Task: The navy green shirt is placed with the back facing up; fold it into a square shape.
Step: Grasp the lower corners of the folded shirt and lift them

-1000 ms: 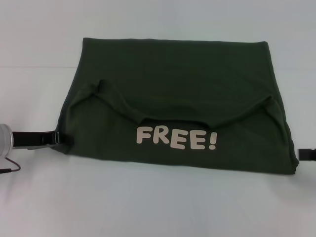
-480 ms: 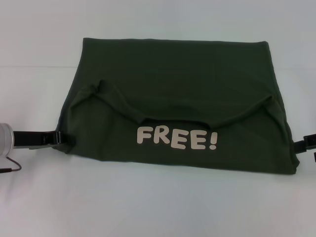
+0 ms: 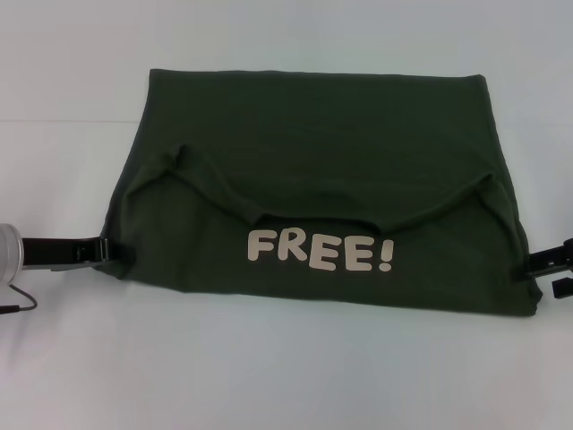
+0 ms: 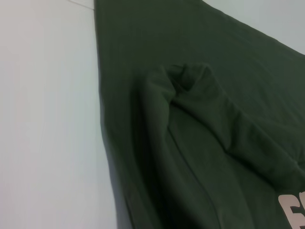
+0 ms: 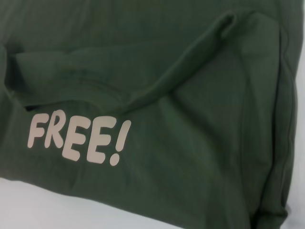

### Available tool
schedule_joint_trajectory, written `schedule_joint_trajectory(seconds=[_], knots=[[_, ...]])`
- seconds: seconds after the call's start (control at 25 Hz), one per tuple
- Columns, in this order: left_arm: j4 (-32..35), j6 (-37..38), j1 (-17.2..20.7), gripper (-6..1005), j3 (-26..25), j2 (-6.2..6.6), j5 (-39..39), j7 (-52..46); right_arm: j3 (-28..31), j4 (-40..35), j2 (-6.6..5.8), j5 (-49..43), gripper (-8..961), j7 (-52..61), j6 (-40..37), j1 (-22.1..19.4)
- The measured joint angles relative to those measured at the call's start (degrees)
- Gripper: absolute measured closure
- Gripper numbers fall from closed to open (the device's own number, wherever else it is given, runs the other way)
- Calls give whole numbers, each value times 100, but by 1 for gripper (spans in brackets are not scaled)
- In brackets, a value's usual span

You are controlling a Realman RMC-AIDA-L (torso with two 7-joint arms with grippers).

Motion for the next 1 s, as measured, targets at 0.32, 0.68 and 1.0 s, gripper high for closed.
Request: schedule_joint_trajectory(seconds=[0.32,0.68,1.0], knots=[[0,39,7,962,-13,0,0,-7,-334,323,81,10,70,-10,545,79],[6,67,-14,963,-31,0,0,-7,-419,392,161,17,71,-34,772,147],[8,71,-24,963,-35,0,0,-6,-451,411,231,-9,70,-39,918,185]])
